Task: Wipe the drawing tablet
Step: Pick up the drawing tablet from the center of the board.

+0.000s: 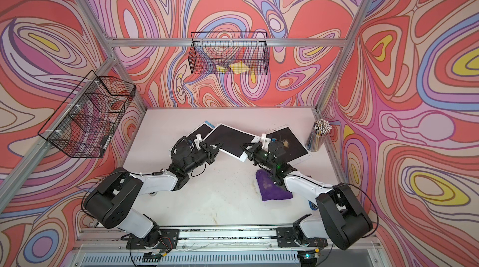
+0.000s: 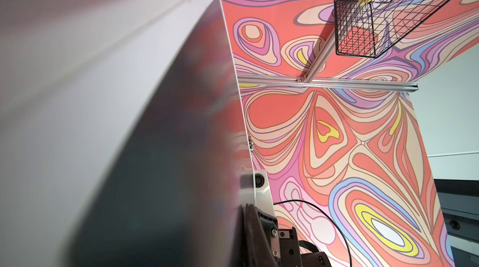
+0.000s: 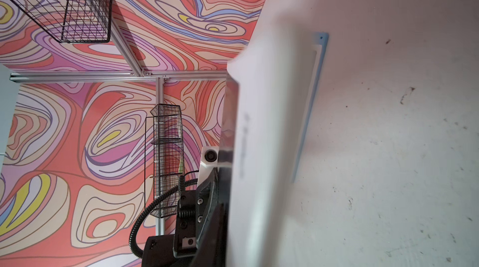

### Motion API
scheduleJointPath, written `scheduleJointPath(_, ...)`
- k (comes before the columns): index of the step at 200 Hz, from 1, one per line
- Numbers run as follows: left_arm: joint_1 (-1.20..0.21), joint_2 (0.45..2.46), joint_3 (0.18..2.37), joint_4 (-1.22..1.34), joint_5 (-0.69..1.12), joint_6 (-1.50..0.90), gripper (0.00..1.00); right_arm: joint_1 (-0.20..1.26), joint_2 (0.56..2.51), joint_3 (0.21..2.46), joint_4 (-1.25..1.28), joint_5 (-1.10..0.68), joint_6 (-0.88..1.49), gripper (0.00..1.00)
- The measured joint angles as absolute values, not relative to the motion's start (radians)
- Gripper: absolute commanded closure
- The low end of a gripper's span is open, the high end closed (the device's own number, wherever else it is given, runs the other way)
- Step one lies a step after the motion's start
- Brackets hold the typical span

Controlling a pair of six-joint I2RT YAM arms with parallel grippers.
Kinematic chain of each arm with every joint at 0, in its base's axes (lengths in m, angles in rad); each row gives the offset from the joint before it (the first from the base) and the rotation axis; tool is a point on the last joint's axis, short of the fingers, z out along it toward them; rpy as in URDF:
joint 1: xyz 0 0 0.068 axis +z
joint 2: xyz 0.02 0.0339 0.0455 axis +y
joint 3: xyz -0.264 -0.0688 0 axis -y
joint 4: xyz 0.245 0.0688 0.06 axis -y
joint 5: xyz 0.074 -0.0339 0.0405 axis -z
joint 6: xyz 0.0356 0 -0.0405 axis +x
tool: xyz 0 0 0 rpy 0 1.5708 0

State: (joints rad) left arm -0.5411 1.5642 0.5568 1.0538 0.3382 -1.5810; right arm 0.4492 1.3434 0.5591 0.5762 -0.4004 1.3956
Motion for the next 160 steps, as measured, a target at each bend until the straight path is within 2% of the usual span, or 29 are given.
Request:
scheduleJointPath(18, -0.529, 1.555, 0.533, 1.054, 0.356, -1.570, 1.00, 0.452, 1.317, 0.587, 0.450, -0.395, 1.338, 0.42)
scheduleJointPath(39, -0.488, 1.538, 0.463, 1.073, 0.395, -1.563, 1.00, 0.449, 1.252, 0.660, 0.245, -0.368, 1.230, 0.30)
scheduleJointPath(68, -0.421, 1.506, 0.410, 1.079, 0.477, -1.516, 1.00, 0.429, 1.133, 0.749, -0.054, -0.289, 1.070, 0.29)
scheduleJointPath(94, -0.412, 1.470, 0.429, 0.963, 0.599, -1.366, 1.00, 0.412, 1.069, 0.869, -0.286, -0.198, 0.923, 0.30)
scheduleJointPath(123, -0.413, 1.418, 0.497, 0.855, 0.764, -1.134, 1.00, 0.412, 1.057, 0.910, -0.443, -0.156, 0.808, 0.30)
scheduleJointPath(160, -0.413, 1.376, 0.558, 0.854, 0.939, -0.896, 1.00, 0.404, 1.034, 0.887, -0.575, -0.165, 0.707, 0.30)
